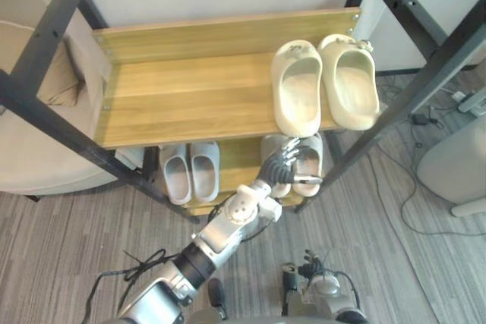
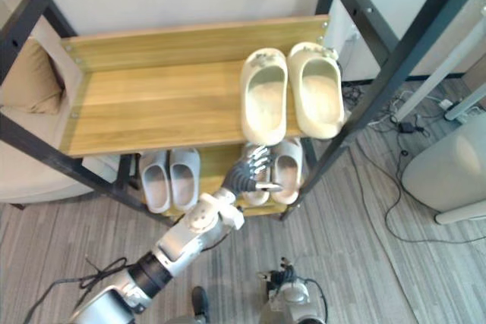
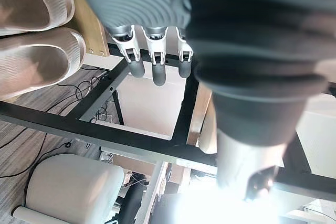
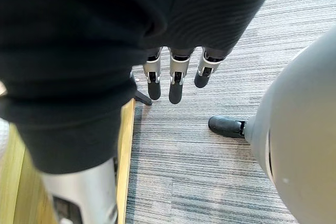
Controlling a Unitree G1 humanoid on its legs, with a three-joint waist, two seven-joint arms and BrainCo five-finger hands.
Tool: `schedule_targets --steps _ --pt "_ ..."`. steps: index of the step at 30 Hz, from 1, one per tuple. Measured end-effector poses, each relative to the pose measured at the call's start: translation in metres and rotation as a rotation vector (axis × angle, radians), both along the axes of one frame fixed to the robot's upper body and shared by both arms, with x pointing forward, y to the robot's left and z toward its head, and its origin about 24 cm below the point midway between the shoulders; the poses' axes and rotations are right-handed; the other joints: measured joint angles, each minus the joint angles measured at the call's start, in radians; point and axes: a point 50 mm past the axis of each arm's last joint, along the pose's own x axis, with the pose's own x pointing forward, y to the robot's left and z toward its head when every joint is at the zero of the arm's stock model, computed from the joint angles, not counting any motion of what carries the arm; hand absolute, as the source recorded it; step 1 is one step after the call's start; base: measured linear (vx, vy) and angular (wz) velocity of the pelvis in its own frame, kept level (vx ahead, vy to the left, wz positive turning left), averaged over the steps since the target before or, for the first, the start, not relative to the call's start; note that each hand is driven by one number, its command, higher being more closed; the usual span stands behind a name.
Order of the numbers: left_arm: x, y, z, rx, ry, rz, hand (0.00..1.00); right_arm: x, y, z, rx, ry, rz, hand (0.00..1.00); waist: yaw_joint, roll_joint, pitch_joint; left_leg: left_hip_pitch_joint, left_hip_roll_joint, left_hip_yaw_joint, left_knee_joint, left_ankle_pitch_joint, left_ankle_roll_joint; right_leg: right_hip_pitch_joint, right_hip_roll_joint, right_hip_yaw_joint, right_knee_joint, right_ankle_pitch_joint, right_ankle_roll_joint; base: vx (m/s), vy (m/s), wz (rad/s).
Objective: Organize the slippers on the shoe rack
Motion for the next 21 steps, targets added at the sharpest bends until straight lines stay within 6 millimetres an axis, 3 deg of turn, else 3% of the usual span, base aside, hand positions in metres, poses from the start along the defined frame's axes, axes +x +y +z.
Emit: schedule_targets --steps 6,13,21 --pt "-0.007 -0.006 0.008 -0.073 0.016 -0.043 0.00 0.002 0.000 0.001 -0.001 -0.006 0.003 0.00 0.005 0.000 0.000 -0.002 0.000 -0.010 0.000 0.001 0.001 0.003 -0.001 -0.009 0.000 0.000 0.000 0.00 0.000 0.04" --pt "-0.038 -0.038 0.039 -0.228 -0.021 -0.228 0.00 -0.003 0.002 -0.002 -0.006 0.016 0.021 0.00 0.025 0.002 -0.001 -0.009 -0.002 -0.020 0.000 0.002 0.003 0.003 -0.009 -0.012 0.008 -0.001 0.002 0.00 0.000 0.05" --pt "-0.055 -0.051 0.028 -0.217 0.028 -0.317 0.00 -0.003 0.005 -0.003 -0.010 0.024 0.050 0.00 0.037 0.016 -0.008 0.002 -0.008 -0.034 0.005 0.005 0.006 0.024 -0.008 -0.026 0.008 -0.002 0.002 -0.01 -0.003 0.05"
